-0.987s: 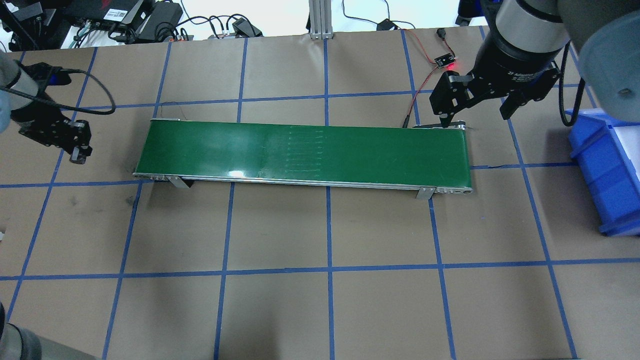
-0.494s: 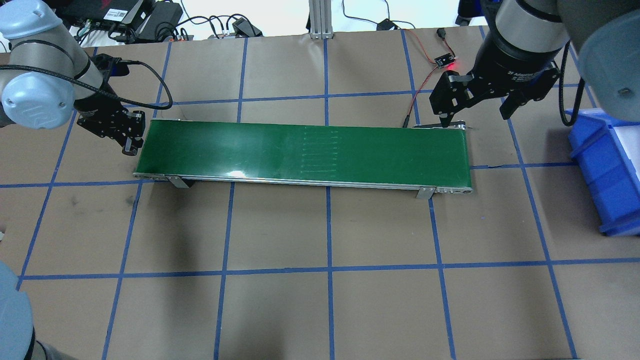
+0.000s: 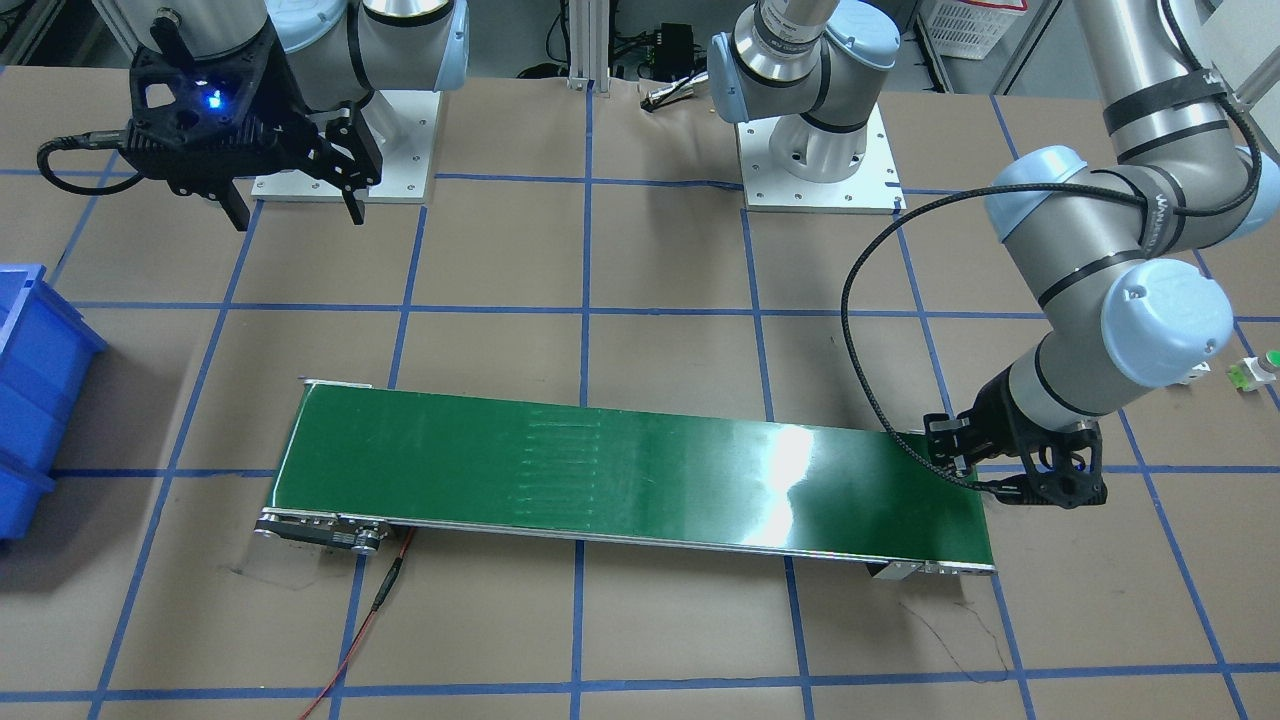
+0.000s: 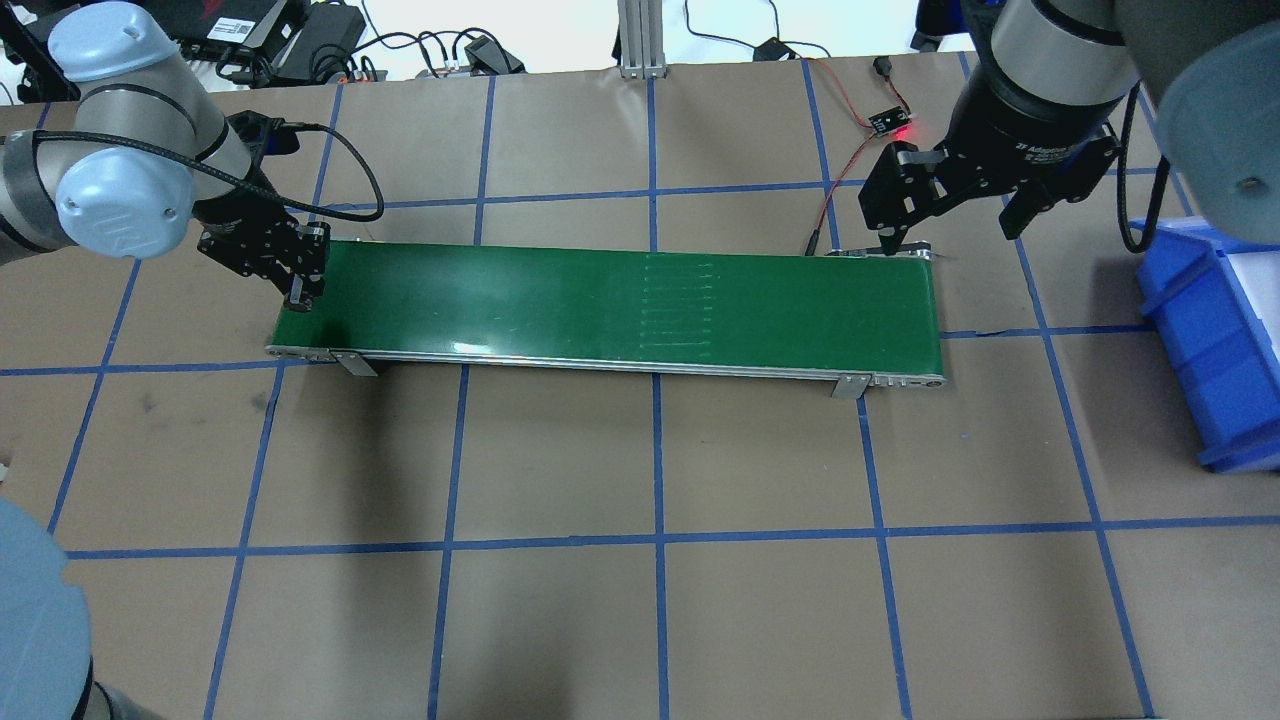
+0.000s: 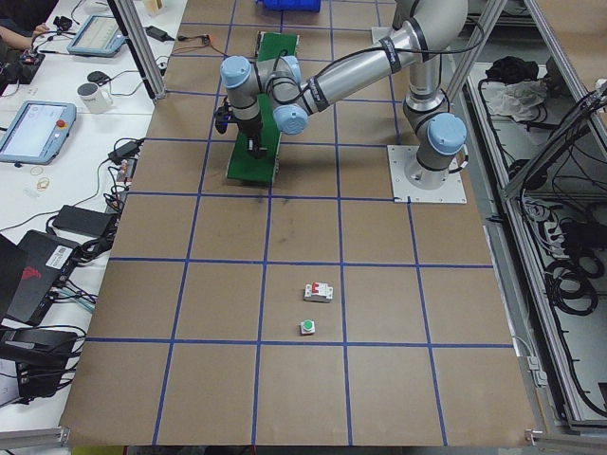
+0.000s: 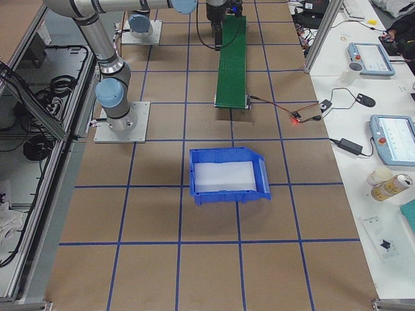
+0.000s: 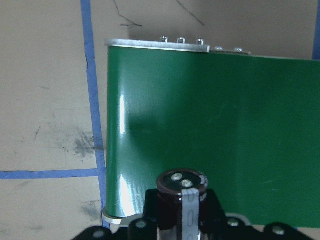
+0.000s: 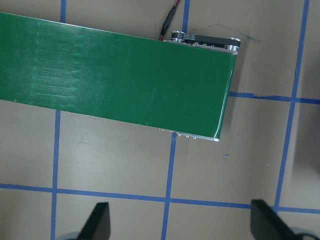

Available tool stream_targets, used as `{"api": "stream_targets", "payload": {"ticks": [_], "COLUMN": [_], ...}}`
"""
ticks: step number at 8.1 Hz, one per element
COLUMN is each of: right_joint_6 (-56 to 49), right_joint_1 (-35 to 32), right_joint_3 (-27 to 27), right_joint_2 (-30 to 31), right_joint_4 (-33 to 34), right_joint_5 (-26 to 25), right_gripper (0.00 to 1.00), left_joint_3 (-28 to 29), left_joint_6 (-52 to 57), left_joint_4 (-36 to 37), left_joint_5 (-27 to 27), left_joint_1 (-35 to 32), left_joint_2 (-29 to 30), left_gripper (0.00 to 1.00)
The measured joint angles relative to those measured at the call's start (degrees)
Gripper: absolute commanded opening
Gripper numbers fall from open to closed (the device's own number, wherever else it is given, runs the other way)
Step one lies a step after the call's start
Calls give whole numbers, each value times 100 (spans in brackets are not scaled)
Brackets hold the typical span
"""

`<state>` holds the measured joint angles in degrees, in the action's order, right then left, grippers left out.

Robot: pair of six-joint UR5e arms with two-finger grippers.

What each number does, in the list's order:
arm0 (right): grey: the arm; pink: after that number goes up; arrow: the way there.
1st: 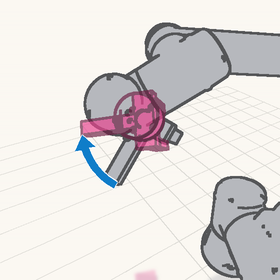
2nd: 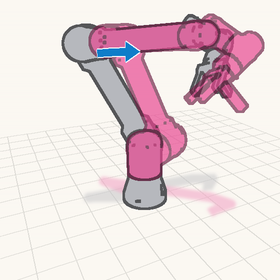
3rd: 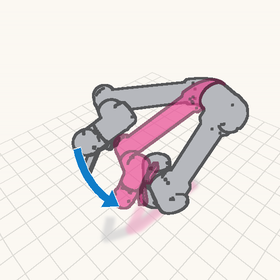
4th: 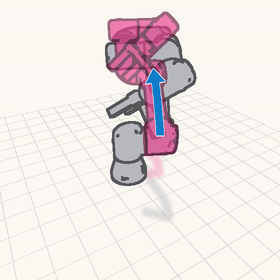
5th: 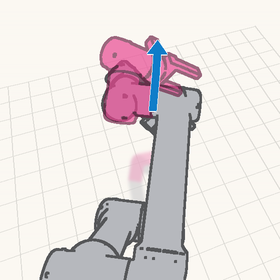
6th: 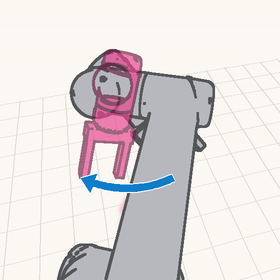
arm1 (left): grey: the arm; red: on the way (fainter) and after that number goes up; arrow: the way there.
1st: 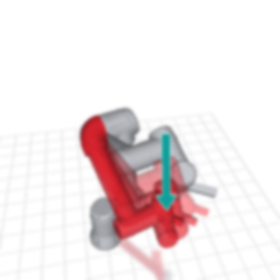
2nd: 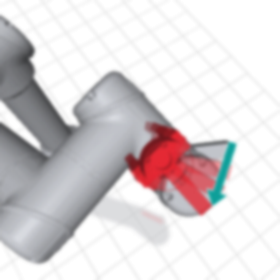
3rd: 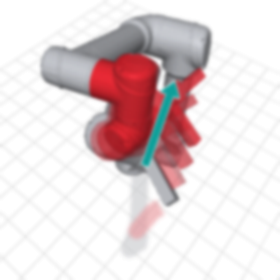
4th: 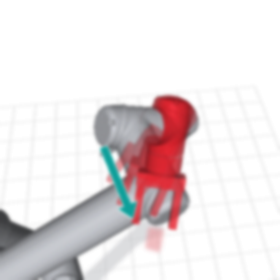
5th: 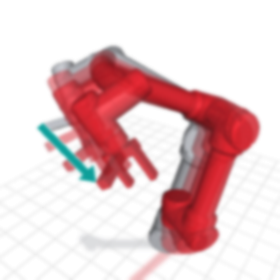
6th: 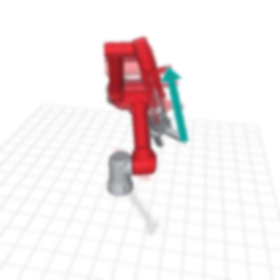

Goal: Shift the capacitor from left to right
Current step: 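Lower the capacitor onto the green belt and open the left gripper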

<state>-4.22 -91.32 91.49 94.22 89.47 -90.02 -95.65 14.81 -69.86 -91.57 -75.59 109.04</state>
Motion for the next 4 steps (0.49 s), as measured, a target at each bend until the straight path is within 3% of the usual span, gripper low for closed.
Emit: {"api": "stream_targets", "payload": {"ticks": [4], "right_joint_6": [0], "right_joint_1": [0], "right_joint_3": [0], "right_joint_2": [2], "right_joint_4": [0], "right_joint_5": [-1], "right_gripper": [100], "left_joint_3": [18], "left_joint_6": [-27], "left_joint_4": [114], "left_joint_5": [23], "left_joint_1": [-57], "left_joint_2": [231], "left_gripper": [0]}}
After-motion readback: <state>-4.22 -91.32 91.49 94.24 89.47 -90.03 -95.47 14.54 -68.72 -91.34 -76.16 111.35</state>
